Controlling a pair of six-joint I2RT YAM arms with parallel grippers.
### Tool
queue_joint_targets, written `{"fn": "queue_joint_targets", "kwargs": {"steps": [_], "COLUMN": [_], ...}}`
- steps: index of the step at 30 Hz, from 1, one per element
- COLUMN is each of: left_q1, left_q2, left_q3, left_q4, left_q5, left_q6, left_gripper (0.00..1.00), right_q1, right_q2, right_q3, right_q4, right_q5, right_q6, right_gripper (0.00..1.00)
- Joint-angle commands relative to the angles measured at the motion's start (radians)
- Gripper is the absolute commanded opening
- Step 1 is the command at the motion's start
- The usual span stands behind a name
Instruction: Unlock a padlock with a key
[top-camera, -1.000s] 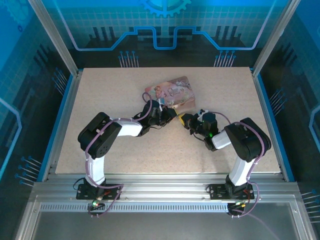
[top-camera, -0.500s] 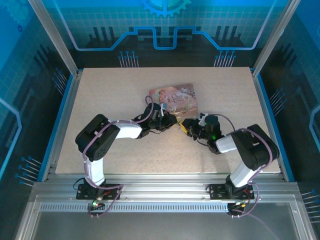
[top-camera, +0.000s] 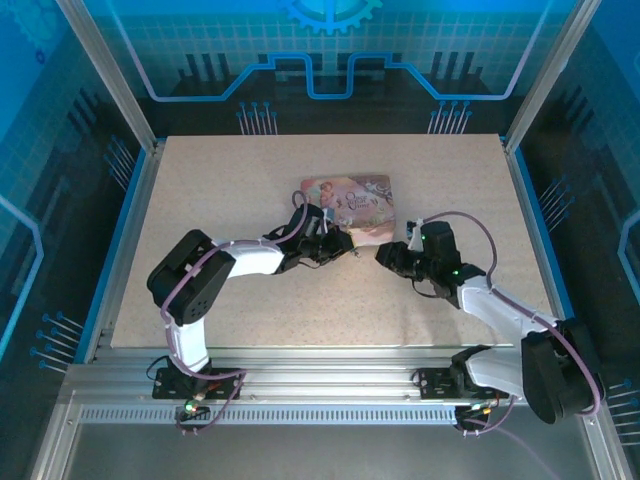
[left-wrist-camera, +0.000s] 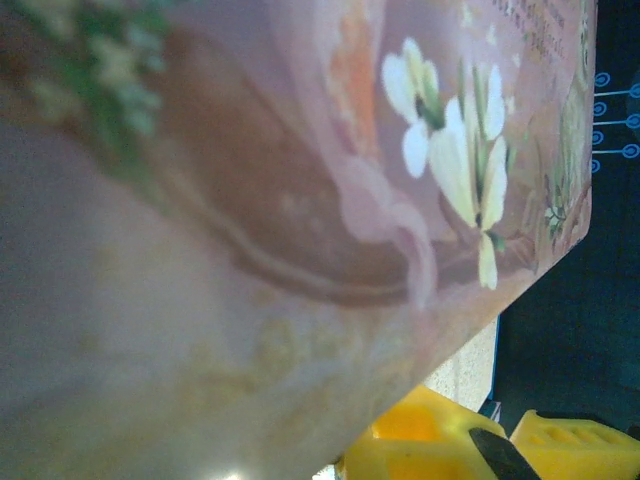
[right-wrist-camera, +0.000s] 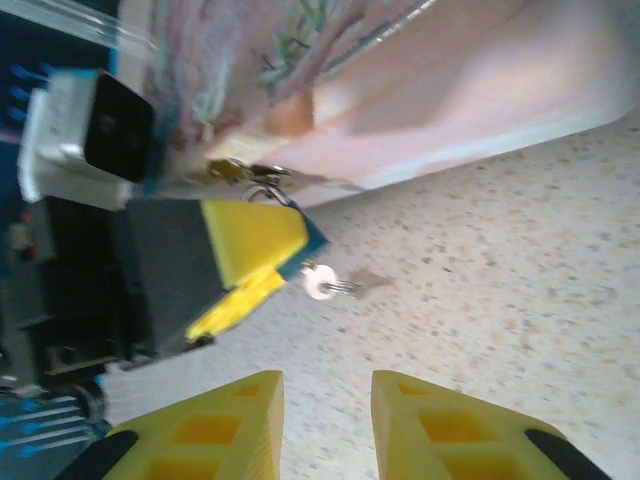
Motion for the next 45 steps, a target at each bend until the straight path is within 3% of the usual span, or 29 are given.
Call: {"fn": "queue_joint_targets", "kwargs": {"steps": [1,15,30,45], "left_q1": [-0.006,-0.006,-0.005,-0.004], "left_q2": [-0.062,-0.076,-0.078,-0.082], "left_q3": [0.036,0.041,0.051,0.048], "left_q4": [-0.006,-0.019,-0.026,-0.019], "left_q5": [0.062,0.088,0.103,0.115], "left_q6": [0.001,-0.011,-0.010,-0.010], "left_gripper": [0.03,0.03,0.03,0.03], "right_q1": [0.023,0.212,0.267,0.282], "right_q2": [0.010,0.163,0.327,0.377], "right_q3": [0.063,0.224,0.365,0.429], "right_q4": [-0.224,-0.255,-0.274,-0.297], "right_q5": [0.067,0.235,0.326,0.367], "right_q6": [-0.205,-0.361,-0.427,-0.474], "right_gripper": [0.33,0.42,0.41,0.36]}}
